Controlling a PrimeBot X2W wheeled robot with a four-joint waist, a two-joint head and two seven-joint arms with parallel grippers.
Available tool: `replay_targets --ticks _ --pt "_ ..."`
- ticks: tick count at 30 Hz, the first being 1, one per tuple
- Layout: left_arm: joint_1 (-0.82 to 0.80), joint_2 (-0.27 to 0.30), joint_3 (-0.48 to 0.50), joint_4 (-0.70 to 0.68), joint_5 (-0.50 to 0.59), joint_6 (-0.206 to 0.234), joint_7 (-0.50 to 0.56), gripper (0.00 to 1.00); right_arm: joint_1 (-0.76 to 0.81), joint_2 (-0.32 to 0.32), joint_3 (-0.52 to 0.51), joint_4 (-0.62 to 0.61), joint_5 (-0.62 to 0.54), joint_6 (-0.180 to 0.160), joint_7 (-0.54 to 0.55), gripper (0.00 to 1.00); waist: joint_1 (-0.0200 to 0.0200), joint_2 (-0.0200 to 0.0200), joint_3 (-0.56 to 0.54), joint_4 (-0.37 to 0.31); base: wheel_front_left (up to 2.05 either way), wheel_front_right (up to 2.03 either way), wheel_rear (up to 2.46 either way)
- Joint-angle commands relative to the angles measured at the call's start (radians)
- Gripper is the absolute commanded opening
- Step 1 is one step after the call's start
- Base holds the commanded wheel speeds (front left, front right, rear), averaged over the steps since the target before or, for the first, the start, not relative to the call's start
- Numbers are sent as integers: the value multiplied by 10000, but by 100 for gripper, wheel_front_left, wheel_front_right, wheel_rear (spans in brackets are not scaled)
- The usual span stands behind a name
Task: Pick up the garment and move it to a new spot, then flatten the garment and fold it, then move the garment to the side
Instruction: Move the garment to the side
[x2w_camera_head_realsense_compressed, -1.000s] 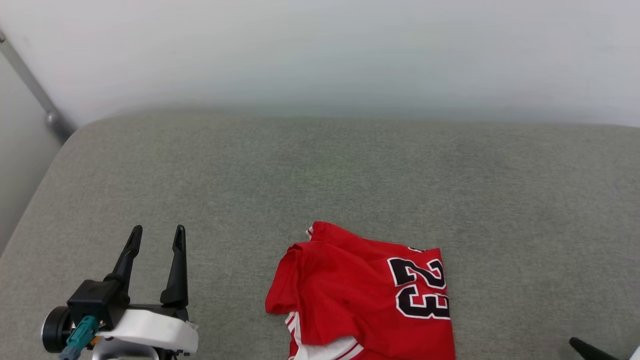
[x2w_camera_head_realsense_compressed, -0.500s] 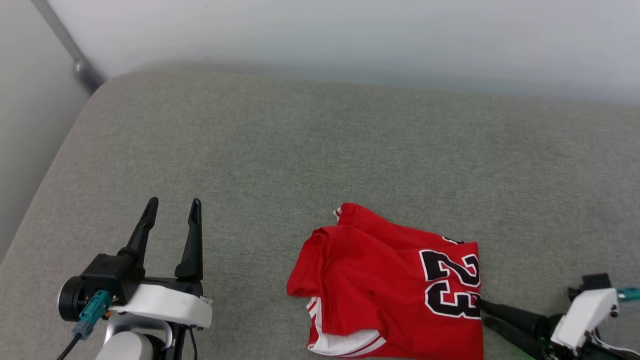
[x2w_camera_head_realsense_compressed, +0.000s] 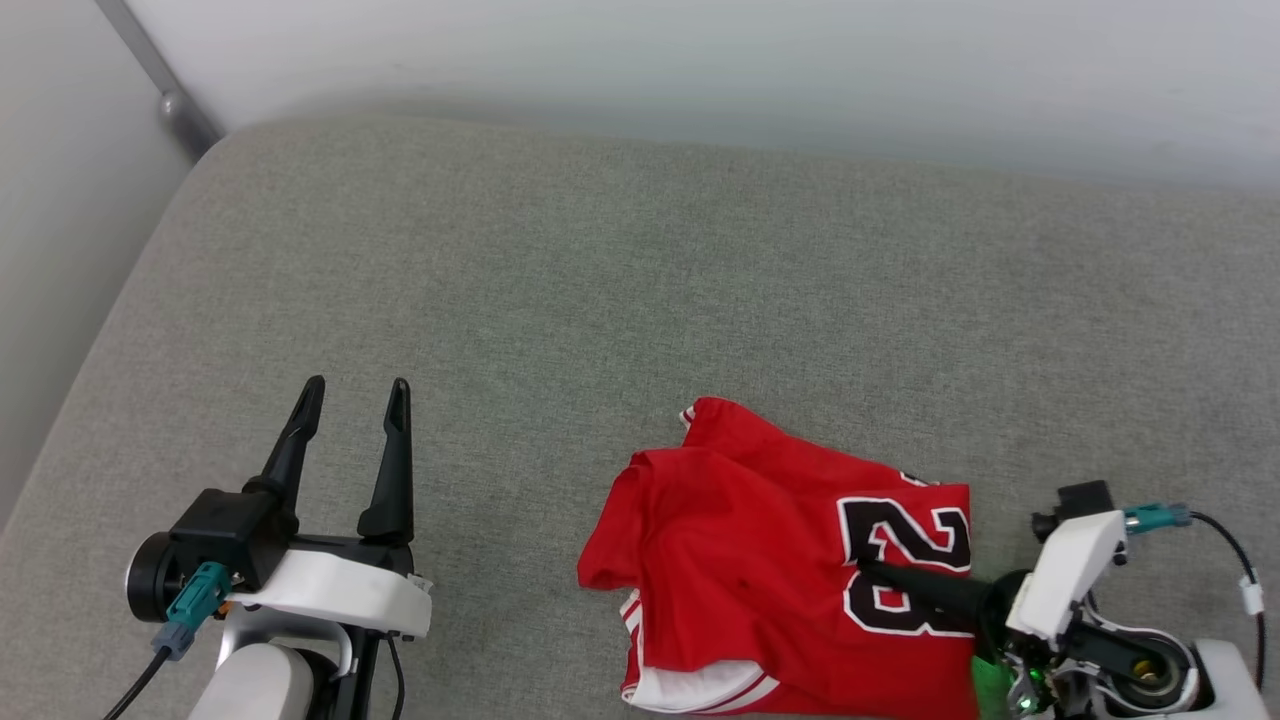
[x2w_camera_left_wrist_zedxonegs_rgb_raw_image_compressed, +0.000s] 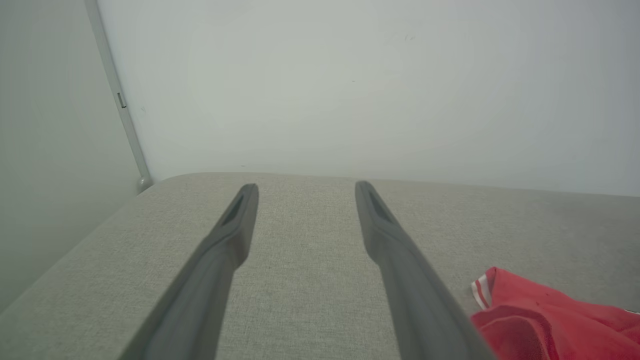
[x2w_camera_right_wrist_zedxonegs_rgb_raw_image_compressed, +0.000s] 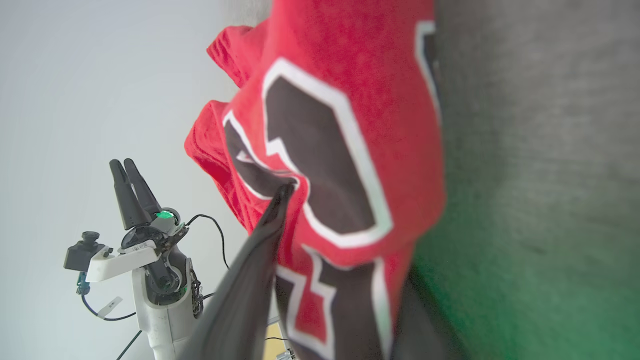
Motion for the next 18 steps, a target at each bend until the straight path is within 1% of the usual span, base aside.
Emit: replay_targets --ticks 1,6,10,14,16,18 --pt "43 -29 56 24 94 -51 -68 100 56 210 179 73 -57 -8 -59 0 0 0 -74 -42 0 0 0" --pt "178 -75 119 135 201 -194 -67 100 88 -142 586 -520 -853 -7 -333 0 0 0 -357 -251 0 0 0" --pt "310 -70 140 178 285 -263 -58 100 149 -614 1084 -977 -2055 -7 -681 0 0 0 -655 -612 0 0 0" --pt "578 -48 219 189 317 -260 -56 100 288 -1185 1721 -1349 -3603 -7 -858 0 0 0 -1024 -1335 0 0 0" --pt "700 -45 225 153 310 -254 -58 100 272 -1527 1945 -1507 -4386 -7 -808 0 0 0 -1103 -1835 0 0 0" --pt "763 -34 219 136 287 -283 -57 100 191 -1695 2080 -1612 -4964 -7 -694 0 0 0 -1148 -2428 0 0 0"
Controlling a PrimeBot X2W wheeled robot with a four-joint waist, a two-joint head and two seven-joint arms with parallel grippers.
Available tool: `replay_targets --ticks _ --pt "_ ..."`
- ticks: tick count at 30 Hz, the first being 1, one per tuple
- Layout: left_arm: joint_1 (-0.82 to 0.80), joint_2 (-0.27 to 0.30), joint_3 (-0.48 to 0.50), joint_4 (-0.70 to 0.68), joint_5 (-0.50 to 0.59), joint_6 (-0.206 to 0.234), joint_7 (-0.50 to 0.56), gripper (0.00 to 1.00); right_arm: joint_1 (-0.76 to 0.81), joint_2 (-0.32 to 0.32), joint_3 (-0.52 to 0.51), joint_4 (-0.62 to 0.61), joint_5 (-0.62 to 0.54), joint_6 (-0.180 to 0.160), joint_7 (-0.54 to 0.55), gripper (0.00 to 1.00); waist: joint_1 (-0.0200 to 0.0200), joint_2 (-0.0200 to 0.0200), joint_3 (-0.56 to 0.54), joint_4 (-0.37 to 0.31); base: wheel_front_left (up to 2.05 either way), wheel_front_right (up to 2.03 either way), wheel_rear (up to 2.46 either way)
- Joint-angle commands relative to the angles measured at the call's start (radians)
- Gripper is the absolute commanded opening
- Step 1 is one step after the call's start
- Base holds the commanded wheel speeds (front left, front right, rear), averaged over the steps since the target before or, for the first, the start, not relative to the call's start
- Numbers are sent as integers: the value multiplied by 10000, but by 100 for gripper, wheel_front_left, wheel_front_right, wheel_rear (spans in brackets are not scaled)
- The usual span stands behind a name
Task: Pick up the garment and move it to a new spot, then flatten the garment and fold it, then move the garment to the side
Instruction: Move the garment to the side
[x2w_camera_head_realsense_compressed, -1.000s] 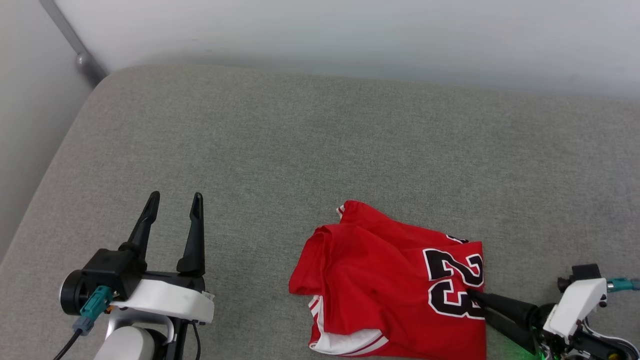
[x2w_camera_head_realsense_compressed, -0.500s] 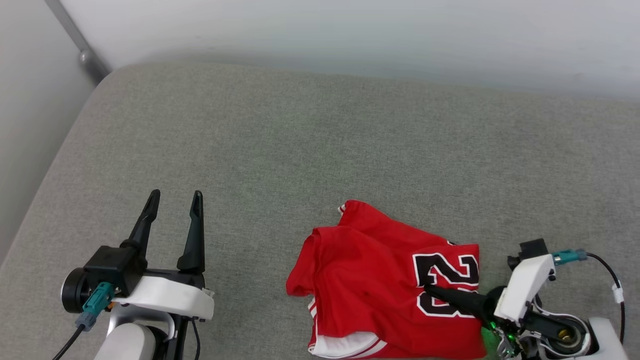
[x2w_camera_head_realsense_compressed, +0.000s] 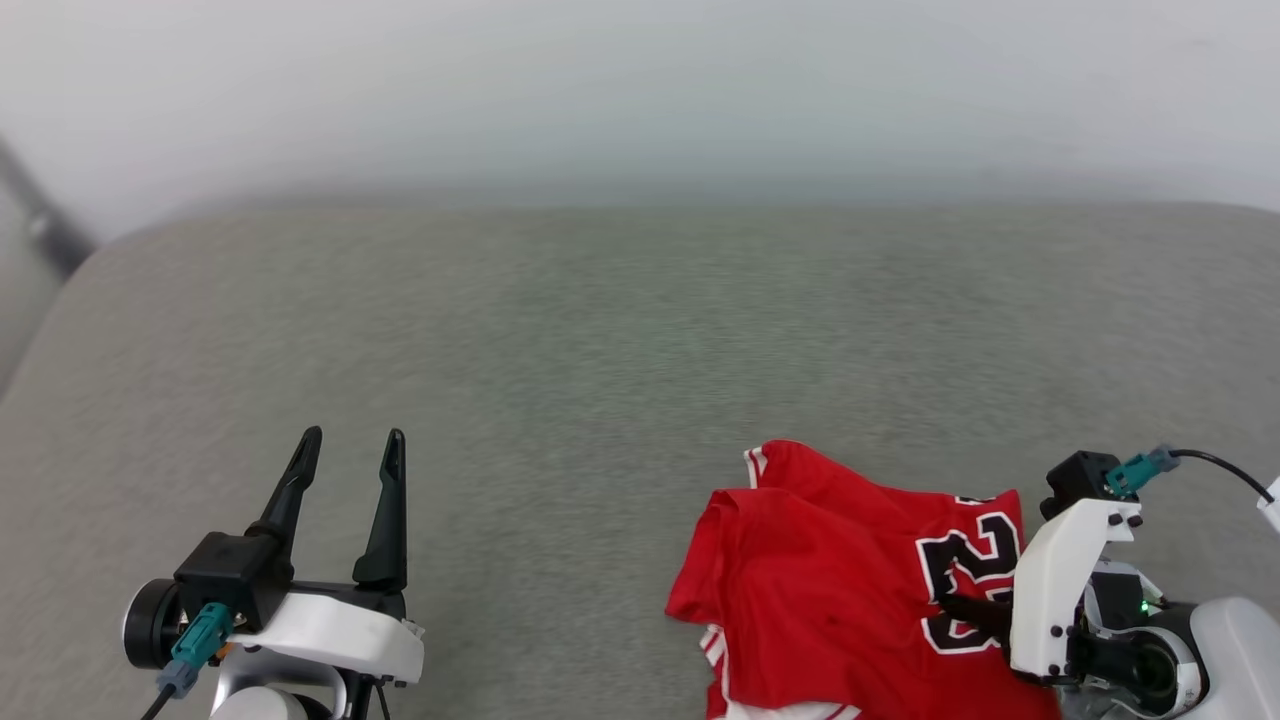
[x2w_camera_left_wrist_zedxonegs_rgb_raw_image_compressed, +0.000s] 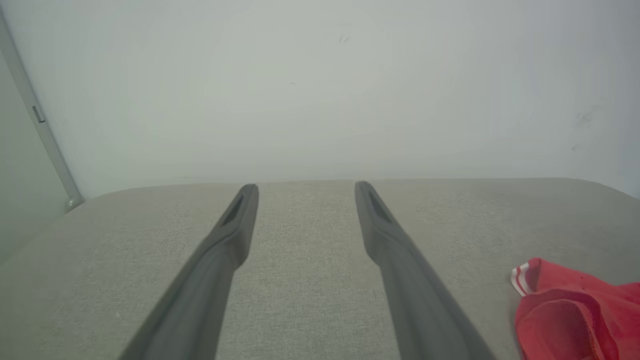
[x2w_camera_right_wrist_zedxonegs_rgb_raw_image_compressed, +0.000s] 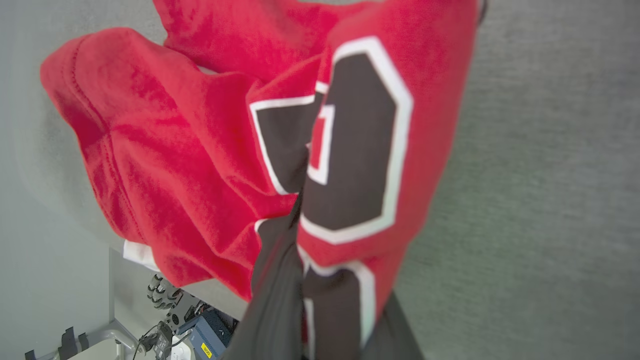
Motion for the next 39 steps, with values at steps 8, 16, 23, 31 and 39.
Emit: replay_targets --ticks 8,16,23,31,39 --pt "-293 102 -96 -326 98 -93 -2 100 -707 -357 -43 -127 -1085 -5 220 0 0 0 399 -3049 0 0 0" --pt "-1391 530 -344 -982 497 -249 638 100 -2185 -422 -119 788 -1751 -5 -1116 0 0 0 2175 -4658 0 0 0" --pt "-2729 1037 -613 -1981 980 -578 1408 100 -3884 -922 -933 2070 -2410 -6 -3148 0 0 0 4128 -4755 0 0 0" --pt "-4191 1259 -724 -2962 1320 -699 2049 100 -5804 -1634 -2361 3498 -2854 -5 -5389 0 0 0 5866 -4516 0 0 0" --pt "-4847 1514 -743 -3567 1576 -716 2404 100 -6821 -1667 -3278 5002 -3747 -6 -7147 20 0 0 6654 -4390 0 0 0"
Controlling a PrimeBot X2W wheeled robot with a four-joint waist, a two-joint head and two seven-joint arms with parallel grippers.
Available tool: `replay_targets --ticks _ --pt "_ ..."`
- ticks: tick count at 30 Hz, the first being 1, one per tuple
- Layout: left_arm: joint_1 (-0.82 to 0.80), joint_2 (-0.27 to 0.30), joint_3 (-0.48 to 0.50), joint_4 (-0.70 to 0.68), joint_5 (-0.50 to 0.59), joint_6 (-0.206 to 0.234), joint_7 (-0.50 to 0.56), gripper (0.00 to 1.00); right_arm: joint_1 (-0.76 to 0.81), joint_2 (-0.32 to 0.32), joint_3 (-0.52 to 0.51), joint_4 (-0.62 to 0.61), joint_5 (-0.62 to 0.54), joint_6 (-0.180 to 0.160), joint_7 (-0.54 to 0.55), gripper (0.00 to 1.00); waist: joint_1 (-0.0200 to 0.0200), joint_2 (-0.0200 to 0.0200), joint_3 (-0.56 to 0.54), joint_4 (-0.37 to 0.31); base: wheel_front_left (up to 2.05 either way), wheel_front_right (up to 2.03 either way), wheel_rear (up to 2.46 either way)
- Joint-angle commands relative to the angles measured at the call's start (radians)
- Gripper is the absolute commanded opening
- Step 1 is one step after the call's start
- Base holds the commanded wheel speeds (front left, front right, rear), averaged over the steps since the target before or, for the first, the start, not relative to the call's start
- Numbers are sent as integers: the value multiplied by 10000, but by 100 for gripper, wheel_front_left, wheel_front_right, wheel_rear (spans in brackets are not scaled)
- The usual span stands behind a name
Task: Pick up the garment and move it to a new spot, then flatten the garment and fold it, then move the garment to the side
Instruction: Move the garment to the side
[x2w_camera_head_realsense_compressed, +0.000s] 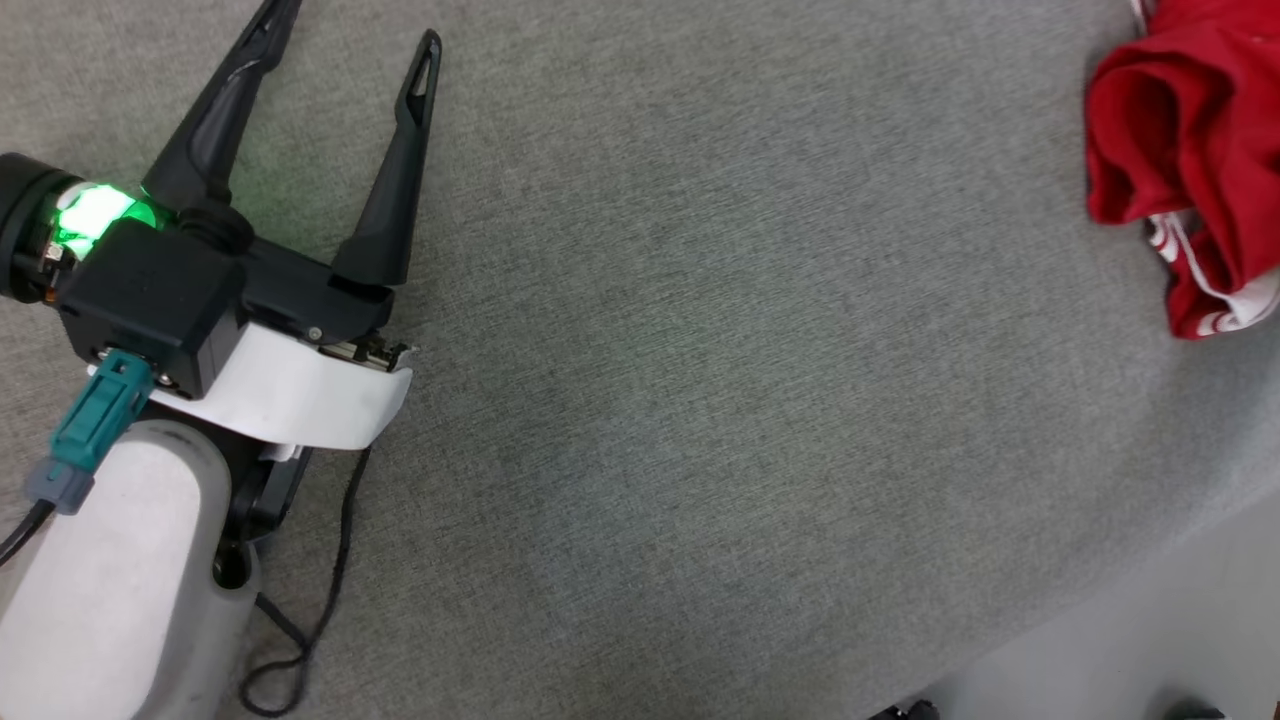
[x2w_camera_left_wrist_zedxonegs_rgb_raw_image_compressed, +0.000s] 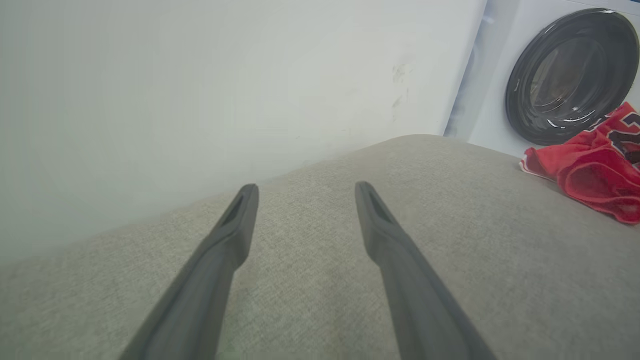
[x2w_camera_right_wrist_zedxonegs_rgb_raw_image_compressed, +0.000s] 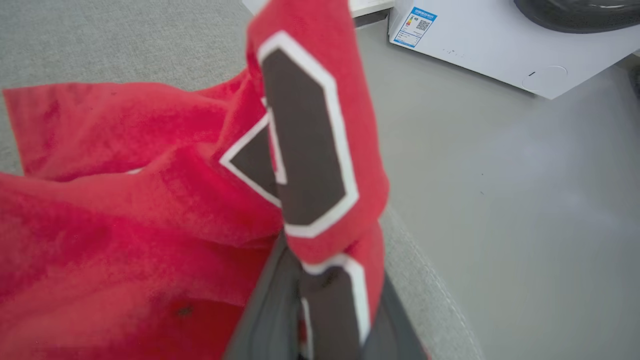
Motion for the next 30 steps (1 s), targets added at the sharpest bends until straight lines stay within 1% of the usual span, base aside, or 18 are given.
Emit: replay_targets --ticks 1,2,5,8,11,14,20,22,26,28,30 --pt "-85 22 0 -40 43 42 9 100 -216 75 -27 99 -104 -8 -227 50 -2 0 162 50 0 0 0" --pt "-66 36 15 -44 40 52 22 100 -279 148 -63 280 -195 -8 -527 100 -2 0 176 51 0 0 0" --pt "70 43 54 52 -29 104 -29 100 -402 101 -216 736 -629 -8 -1560 100 -2 0 98 60 0 0 0" --pt "172 -44 30 246 -147 121 -187 100 -413 -24 -475 1125 -899 -8 -2575 100 -2 0 -212 118 0 0 0" --pt "344 -237 -33 552 -282 140 -539 100 -220 -341 -569 1394 -1096 -8 -3225 100 -2 0 -764 267 0 0 0" --pt "599 -450 -2 927 -441 246 -949 100 31 -628 -273 1422 -1277 -8 -3629 100 -2 0 -1469 427 0 0 0" --pt "1466 -820 89 1697 -816 493 -1656 100 970 -928 850 941 -1241 -8 -4001 100 -2 0 -3075 877 0 0 0" --pt "1798 -989 119 1852 -981 566 -1851 100 1417 -886 1177 680 -1128 -8 -4040 100 -2 0 -3563 1089 0 0 0" --pt "2514 -1220 224 2142 -1208 754 -2103 100 2497 -617 1723 -83 -958 -8 -4054 100 -2 0 -4415 1574 0 0 0" --pt "2778 -1326 258 2242 -1302 826 -2176 100 3058 -452 1797 -475 -851 -8 -3980 100 -2 0 -4716 1877 0 0 0" --pt "3076 -1407 350 2367 -1393 944 -2238 100 3601 -123 1958 -939 -867 -8 -3918 100 -2 0 -4974 2167 0 0 0"
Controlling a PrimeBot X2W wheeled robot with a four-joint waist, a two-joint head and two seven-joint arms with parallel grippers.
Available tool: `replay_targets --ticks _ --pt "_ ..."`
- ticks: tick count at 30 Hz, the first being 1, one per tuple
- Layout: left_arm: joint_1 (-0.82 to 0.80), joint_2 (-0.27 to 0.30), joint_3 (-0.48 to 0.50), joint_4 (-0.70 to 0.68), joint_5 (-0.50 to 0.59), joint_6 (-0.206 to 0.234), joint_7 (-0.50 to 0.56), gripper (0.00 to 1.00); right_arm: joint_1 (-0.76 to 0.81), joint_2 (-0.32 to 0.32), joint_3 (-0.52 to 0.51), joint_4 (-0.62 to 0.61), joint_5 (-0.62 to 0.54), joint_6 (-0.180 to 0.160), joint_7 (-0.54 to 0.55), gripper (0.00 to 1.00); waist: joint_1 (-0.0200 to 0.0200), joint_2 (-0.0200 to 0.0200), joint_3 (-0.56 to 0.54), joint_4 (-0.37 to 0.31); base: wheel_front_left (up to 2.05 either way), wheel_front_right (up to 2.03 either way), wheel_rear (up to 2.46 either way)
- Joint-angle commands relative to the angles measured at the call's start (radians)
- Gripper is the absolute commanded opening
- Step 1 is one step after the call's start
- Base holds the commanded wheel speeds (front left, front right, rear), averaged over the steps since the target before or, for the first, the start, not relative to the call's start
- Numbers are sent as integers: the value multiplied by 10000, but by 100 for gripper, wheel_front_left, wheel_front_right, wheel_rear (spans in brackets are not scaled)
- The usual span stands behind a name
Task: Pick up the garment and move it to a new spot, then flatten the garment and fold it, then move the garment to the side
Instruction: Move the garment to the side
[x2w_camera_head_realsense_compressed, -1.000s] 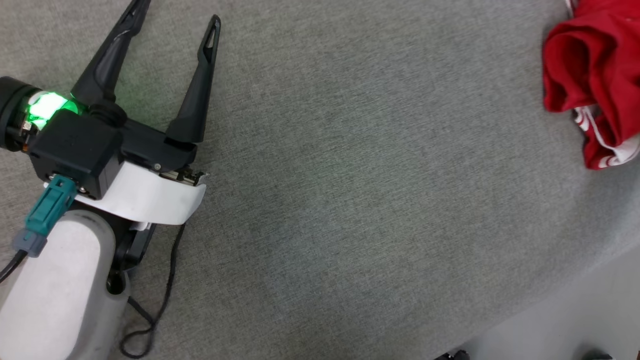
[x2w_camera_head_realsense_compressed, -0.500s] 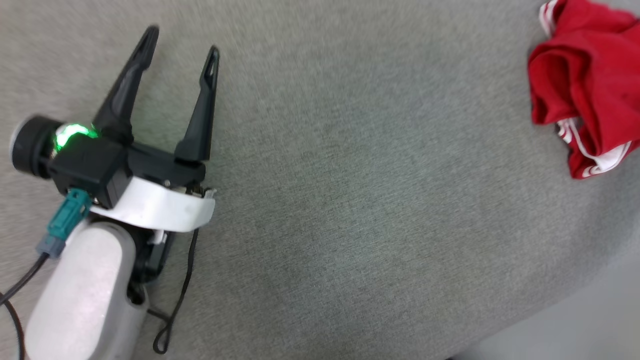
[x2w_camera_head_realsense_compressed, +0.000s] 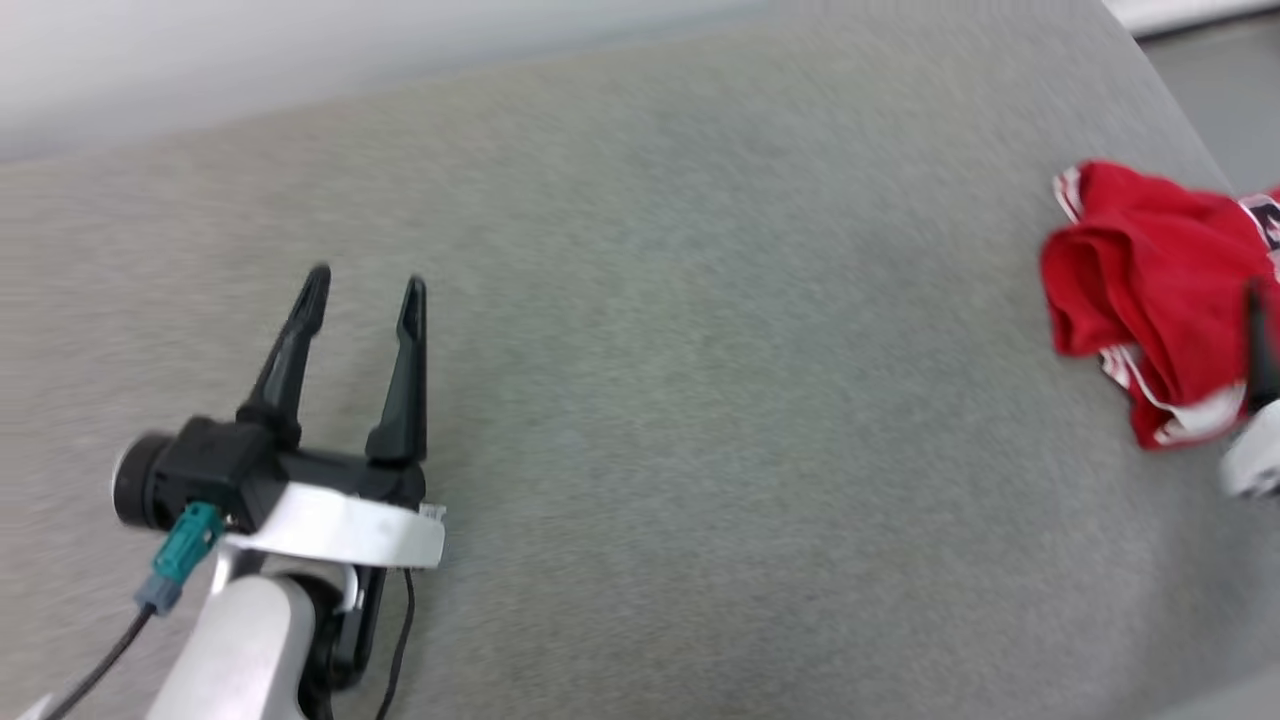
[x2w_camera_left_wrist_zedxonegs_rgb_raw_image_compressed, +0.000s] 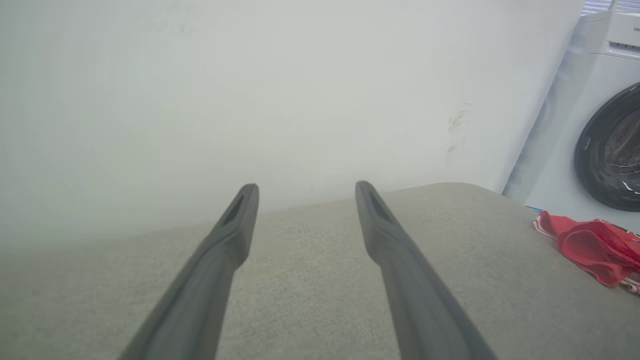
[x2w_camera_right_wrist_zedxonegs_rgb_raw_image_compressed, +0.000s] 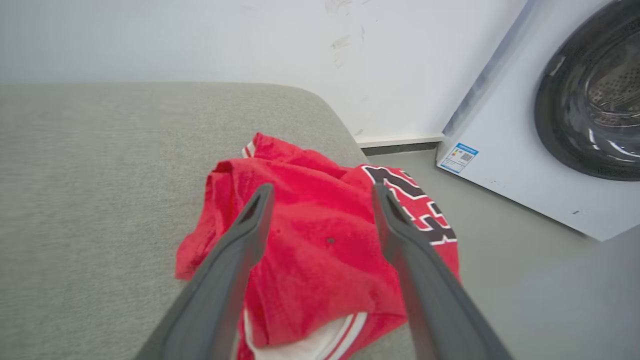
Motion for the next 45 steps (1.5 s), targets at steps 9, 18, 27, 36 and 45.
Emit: replay_targets --ticks 9,18,27,36,45 --pt "1288 -110 505 694 -335 374 -215 100 2085 1611 509 -2730 -57 -8 556 100 1 0 -1578 1869 0 0 0" --pt "1939 -38 590 1238 -186 447 -254 100 3776 2542 -29 -5323 -512 -8 961 100 1 0 -2242 2599 0 0 0" --pt "2436 -281 341 1715 -33 302 -288 100 6171 3389 -538 -7841 -1045 -8 1724 100 1 0 -3094 2754 0 0 0" --pt "2820 -259 315 1723 158 270 -297 100 6998 3694 -574 -8857 -1031 -8 2212 100 1 0 -3399 2764 0 0 0" --pt "2758 -335 382 1665 206 167 -298 100 7059 3748 -425 -9074 -997 -8 2214 100 1 0 -3414 2807 0 0 0"
